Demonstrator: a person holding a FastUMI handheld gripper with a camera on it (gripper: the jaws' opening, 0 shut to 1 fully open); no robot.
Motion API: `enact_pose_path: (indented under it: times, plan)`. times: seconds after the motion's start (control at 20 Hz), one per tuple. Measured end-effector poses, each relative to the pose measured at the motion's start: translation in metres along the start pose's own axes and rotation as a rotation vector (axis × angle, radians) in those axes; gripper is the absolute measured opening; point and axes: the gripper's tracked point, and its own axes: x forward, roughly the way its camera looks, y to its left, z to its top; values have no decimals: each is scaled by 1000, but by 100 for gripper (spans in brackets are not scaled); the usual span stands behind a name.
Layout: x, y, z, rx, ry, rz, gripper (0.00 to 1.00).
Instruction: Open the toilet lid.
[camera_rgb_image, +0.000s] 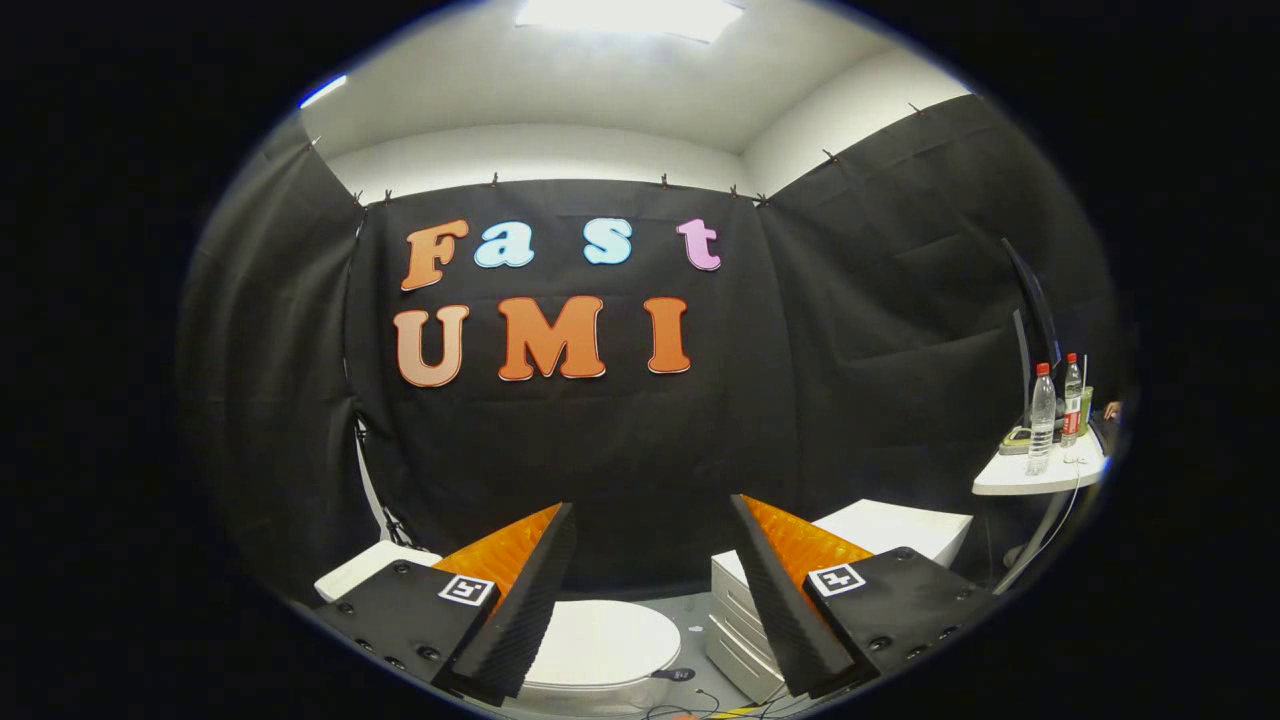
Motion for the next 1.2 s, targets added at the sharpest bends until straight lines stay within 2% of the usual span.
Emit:
enact_pose_path:
  times: [0.25, 0.5, 0.65, 1.0, 1.2]
  plan:
    - [2, -1, -8, 8, 5, 4, 98]
    - [13, -10, -46, 19, 21, -16, 98]
    - [22, -16, -95, 39, 73, -30, 98]
    - [38, -11, -217, 209, 223, -45, 98]
    - [36, -22, -288, 416, 329, -96, 98]
